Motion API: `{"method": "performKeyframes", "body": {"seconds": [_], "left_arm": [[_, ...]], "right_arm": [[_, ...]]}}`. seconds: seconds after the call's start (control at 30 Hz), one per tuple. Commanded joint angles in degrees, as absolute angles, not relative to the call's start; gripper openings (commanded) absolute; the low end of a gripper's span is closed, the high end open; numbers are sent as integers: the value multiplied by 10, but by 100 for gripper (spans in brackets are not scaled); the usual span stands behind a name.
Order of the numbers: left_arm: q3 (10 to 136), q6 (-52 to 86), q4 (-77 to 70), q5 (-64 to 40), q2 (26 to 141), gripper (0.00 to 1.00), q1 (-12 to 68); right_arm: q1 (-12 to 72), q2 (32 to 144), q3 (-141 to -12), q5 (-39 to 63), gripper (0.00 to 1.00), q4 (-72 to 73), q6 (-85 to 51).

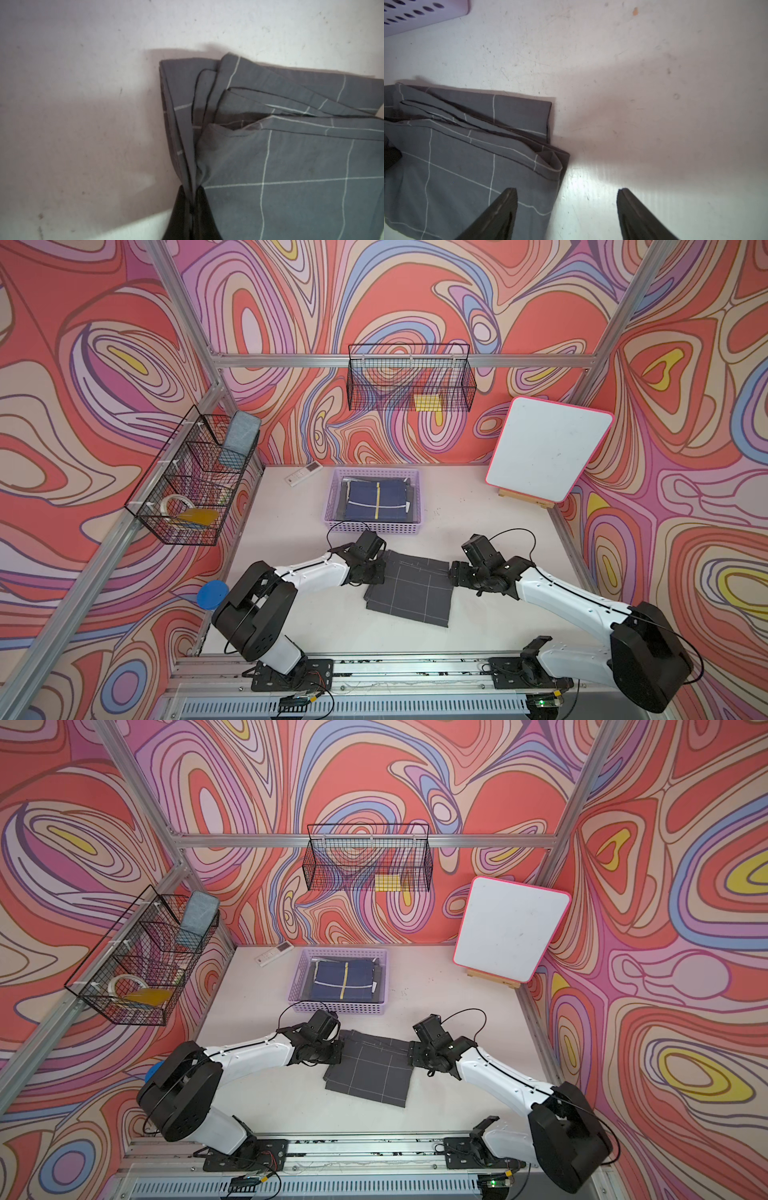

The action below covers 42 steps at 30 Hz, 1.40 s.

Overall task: Put the folded pillowcase in the basket
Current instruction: Pick up the pillowcase at the center of the board.

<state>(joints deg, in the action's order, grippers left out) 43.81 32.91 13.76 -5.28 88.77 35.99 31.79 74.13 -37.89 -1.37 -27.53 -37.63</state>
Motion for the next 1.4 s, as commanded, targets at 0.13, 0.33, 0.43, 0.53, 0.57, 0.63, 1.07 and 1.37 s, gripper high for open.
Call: {"method": "performKeyframes", "body": {"seconds": [0.13, 0.33, 0.43, 0.53, 0.57, 0.63, 1.07, 1.37], "left_arm": [[404, 343, 127, -40, 856, 0, 348], [400, 341, 122, -42, 852, 0, 347], [400, 341, 120, -44, 853, 0, 346], [397, 341, 116, -46, 854, 0, 347], [397, 341, 116, -46, 856, 0, 345], [393, 343, 110, -48, 855, 0, 345], [374, 354, 76, -60, 852, 0, 344], [359, 358, 61, -69, 800, 0, 340]], "right_arm": [[315, 823, -399, 49, 70, -196, -367], [315, 860, -410, 59, 65, -169, -369], [315, 879, -418, 67, 60, -160, -369], [315, 894, -423, 71, 53, -148, -370], [315, 897, -424, 73, 52, -146, -372], [315, 905, -426, 75, 45, -137, -373], [315, 918, -423, 115, 0, -98, -369], [315, 849, -416, 109, 0, -92, -341]]}}
